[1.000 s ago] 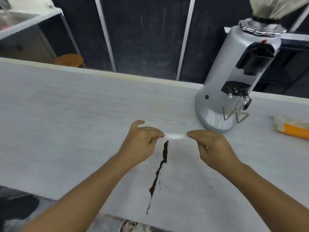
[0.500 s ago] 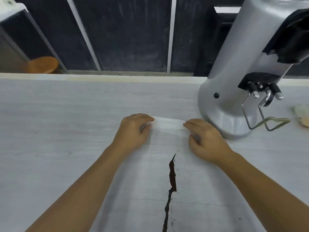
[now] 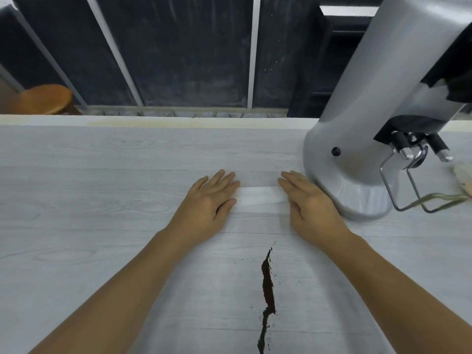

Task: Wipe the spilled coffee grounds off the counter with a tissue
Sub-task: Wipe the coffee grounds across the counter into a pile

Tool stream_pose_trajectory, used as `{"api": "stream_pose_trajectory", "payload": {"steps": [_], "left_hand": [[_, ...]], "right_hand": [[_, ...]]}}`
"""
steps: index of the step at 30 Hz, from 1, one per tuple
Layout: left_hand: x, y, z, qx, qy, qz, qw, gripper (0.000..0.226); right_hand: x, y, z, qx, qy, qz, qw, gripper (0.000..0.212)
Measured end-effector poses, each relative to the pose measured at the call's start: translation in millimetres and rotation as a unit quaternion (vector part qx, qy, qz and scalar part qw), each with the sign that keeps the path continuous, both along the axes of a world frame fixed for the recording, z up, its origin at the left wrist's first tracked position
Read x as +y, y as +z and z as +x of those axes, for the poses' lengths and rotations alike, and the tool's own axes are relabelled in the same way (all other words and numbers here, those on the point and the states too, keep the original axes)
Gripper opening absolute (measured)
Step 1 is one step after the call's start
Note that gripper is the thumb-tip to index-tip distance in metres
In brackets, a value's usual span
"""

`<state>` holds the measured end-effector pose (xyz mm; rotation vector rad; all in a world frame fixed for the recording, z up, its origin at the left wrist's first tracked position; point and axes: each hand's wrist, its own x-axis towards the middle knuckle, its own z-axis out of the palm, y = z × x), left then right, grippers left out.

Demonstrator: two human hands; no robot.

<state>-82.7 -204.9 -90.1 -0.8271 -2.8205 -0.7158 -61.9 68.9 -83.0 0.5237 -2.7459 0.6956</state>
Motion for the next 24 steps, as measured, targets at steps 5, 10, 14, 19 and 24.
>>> {"api": "stream_pose_trajectory", "payload": {"steps": [5,10,14,19,24], "left_hand": [[2,-6,3,-0.013,-0.048,-0.047,0.998,0.05],[6,-3,11,-0.011,-0.022,-0.088,0.996,0.052],[14,-1,25,-0.024,0.013,-0.174,0.984,0.064],[11,1,29,-0.028,0.003,-0.186,0.982,0.062],[7,4,42,-0.028,-0.01,-0.195,0.98,0.058]], "right_hand": [[5,-3,13,-0.078,0.076,0.128,0.986,0.054],[7,6,18,-0.115,0.075,0.194,0.971,0.067],[10,5,20,-0.122,0.078,0.218,0.965,0.066],[17,3,18,-0.121,0.098,0.212,0.965,0.063],[16,5,36,-0.117,0.083,0.227,0.963,0.061]]}}
